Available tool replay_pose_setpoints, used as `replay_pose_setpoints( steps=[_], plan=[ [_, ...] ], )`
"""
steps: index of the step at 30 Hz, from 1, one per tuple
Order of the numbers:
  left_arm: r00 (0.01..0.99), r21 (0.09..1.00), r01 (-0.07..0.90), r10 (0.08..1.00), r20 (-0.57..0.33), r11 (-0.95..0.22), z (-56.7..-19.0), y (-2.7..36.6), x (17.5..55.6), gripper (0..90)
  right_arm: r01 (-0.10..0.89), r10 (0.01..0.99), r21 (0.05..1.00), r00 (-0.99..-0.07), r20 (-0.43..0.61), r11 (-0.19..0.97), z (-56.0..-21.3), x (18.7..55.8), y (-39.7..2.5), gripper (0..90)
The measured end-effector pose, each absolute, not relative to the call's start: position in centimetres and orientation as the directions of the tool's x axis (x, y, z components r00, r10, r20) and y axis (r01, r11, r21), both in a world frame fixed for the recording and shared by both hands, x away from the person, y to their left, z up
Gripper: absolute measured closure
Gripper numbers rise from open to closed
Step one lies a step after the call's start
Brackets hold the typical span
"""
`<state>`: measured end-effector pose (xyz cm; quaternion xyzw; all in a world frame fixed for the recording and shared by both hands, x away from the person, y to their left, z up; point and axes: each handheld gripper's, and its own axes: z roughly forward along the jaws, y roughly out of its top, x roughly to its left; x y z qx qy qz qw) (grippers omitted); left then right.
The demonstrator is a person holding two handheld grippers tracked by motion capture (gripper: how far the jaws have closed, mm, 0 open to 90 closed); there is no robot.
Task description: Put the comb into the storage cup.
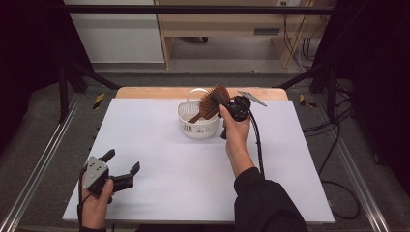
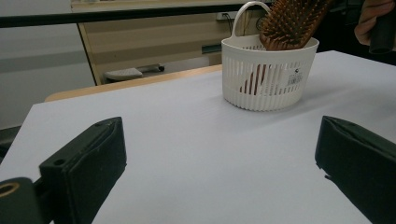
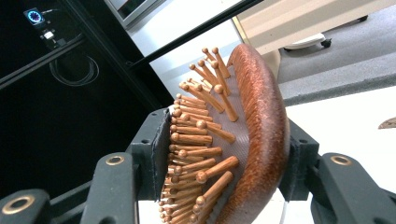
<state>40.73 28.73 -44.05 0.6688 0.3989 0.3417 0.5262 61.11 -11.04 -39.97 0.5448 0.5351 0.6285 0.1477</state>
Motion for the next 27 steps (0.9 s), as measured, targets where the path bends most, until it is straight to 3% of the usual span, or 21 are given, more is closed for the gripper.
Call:
replay_pose_setpoints(
  steps=[27],
  plan=[
    [0.454,0.976,0.174,0.89,0.037,-0.129,-44.08,28.65,40.76,2.1,0.412,0.772,0.822,-0.338,0.538,-0.393,-40.76,61.06,-11.85,42.1]
  ],
)
